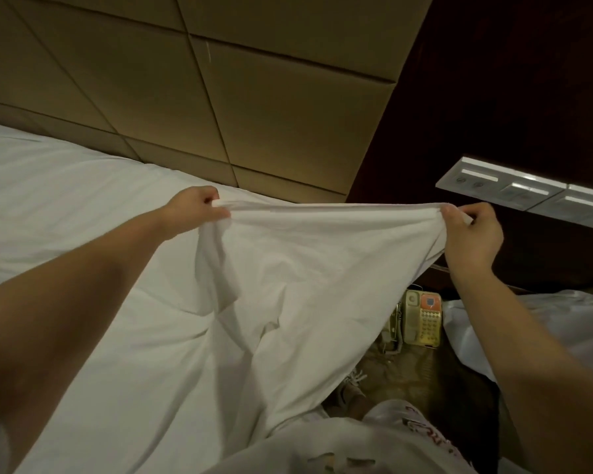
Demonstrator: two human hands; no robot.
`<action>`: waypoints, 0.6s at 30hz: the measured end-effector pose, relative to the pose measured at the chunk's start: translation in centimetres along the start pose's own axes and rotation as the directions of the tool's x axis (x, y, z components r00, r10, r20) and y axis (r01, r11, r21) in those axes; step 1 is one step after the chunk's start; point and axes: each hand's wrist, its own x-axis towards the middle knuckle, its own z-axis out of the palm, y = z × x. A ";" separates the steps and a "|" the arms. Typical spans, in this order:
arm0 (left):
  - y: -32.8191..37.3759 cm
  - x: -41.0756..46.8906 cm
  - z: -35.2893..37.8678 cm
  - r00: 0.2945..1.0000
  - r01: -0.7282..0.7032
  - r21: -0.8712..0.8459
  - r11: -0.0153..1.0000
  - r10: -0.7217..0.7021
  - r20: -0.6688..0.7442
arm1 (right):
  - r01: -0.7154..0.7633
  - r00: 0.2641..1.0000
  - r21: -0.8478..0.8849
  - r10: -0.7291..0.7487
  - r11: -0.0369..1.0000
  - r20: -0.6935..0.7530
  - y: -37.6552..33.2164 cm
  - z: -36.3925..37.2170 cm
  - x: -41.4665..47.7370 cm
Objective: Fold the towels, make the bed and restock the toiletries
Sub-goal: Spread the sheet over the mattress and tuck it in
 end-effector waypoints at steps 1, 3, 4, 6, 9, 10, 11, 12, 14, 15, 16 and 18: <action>-0.3 0.3 -0.4 0.999 -0.009 0.071 0.997 0.006 0.043 | 0.004 1.000 0.005 -0.004 1.000 -0.021 0.0 0.1 -0.1; -0.8 0.5 -0.8 0.984 -0.008 0.241 0.971 -0.034 0.172 | -0.013 0.998 0.038 0.015 0.999 -0.055 0.4 0.1 0.0; -1.3 0.5 -0.7 0.971 -0.001 0.327 0.945 -0.078 0.228 | -0.030 0.998 0.046 0.032 0.998 -0.049 0.7 0.0 0.0; -2.9 0.3 -0.2 0.961 0.042 0.456 0.889 -0.162 0.226 | -0.060 0.997 -0.004 0.060 0.998 0.043 1.4 0.0 0.5; -5.3 -0.9 0.1 0.971 0.213 0.455 0.865 -0.237 -0.003 | -0.204 0.870 -0.011 0.186 0.979 0.456 1.6 -0.4 1.3; -5.8 -1.1 -0.1 0.953 0.302 0.377 0.876 -0.285 -0.100 | -0.316 0.732 0.014 0.235 0.949 0.640 1.3 -0.7 1.3; -6.0 -1.2 -0.4 0.922 0.377 0.237 0.895 -0.340 -0.184 | -0.416 0.574 0.009 0.254 0.909 0.779 1.3 -1.2 1.6; -5.9 -1.4 -0.6 0.885 0.427 0.032 0.904 -0.411 -0.219 | -0.462 0.419 -0.043 0.261 0.886 0.869 1.3 -1.5 1.7; -4.9 -2.1 -1.3 0.825 0.397 -0.429 0.811 -0.520 -0.220 | -0.430 0.244 -0.150 0.275 0.890 0.930 1.9 -1.4 2.0; -4.4 -2.4 -1.7 0.811 0.365 -0.509 0.780 -0.534 -0.237 | -0.367 0.273 -0.176 0.287 0.913 0.918 2.4 -0.8 2.2; -4.0 -2.6 -2.3 0.805 0.358 -0.469 0.807 -0.521 -0.283 | -0.292 0.371 -0.172 0.277 0.941 0.886 2.6 -0.1 2.3; -3.6 -3.5 -3.8 0.765 0.383 -0.240 0.892 -0.452 -0.459 | -0.168 0.621 -0.098 0.182 0.981 0.762 2.5 1.8 2.1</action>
